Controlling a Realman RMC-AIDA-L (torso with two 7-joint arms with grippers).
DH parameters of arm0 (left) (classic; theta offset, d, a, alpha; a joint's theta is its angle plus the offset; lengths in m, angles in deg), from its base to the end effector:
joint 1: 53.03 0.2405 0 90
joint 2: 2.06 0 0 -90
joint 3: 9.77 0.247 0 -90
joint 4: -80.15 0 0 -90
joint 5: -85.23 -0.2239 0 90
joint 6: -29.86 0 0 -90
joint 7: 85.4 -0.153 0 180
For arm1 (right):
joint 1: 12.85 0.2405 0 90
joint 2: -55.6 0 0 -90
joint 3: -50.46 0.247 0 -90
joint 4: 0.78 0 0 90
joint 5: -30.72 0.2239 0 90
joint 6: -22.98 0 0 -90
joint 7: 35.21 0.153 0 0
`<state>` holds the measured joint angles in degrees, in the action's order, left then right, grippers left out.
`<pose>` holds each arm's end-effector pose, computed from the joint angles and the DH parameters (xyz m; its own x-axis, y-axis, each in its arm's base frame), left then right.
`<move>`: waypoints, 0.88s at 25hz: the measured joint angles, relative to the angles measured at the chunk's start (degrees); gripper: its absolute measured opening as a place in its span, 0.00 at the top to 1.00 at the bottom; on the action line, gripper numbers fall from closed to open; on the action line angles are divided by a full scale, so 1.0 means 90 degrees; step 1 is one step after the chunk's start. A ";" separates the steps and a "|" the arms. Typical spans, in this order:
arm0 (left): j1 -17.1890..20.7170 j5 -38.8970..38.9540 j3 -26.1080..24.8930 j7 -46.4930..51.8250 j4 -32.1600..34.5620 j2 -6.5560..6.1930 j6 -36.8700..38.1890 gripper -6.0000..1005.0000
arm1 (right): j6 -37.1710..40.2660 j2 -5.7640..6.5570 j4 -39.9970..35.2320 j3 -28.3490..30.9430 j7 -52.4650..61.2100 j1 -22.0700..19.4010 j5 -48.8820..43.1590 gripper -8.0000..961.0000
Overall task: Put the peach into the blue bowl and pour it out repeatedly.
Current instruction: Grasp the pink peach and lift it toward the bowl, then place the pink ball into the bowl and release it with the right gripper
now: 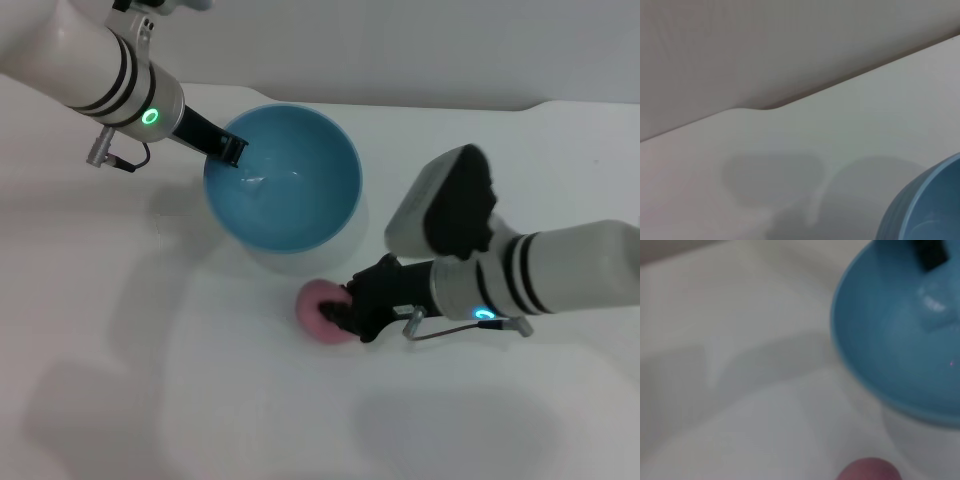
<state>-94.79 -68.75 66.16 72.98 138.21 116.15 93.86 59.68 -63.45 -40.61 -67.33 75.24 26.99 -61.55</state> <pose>-0.2004 0.4346 -0.0113 0.6344 0.7684 0.0843 0.6388 -0.4597 -0.6169 0.1808 0.3479 -0.1698 0.9299 -0.3638 -0.0535 -0.3658 -0.9001 -0.2369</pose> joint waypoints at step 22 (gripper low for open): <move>-0.0209 0.0448 0.0769 0.0040 -0.0614 0.0022 -0.0186 0.99 | 0.6291 0.0058 -0.1183 0.6609 -0.2292 -0.1610 -0.1042 0.92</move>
<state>-96.68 -64.72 73.08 73.33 132.69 116.35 92.18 116.30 -62.93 -51.25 -7.86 54.61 12.50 -70.92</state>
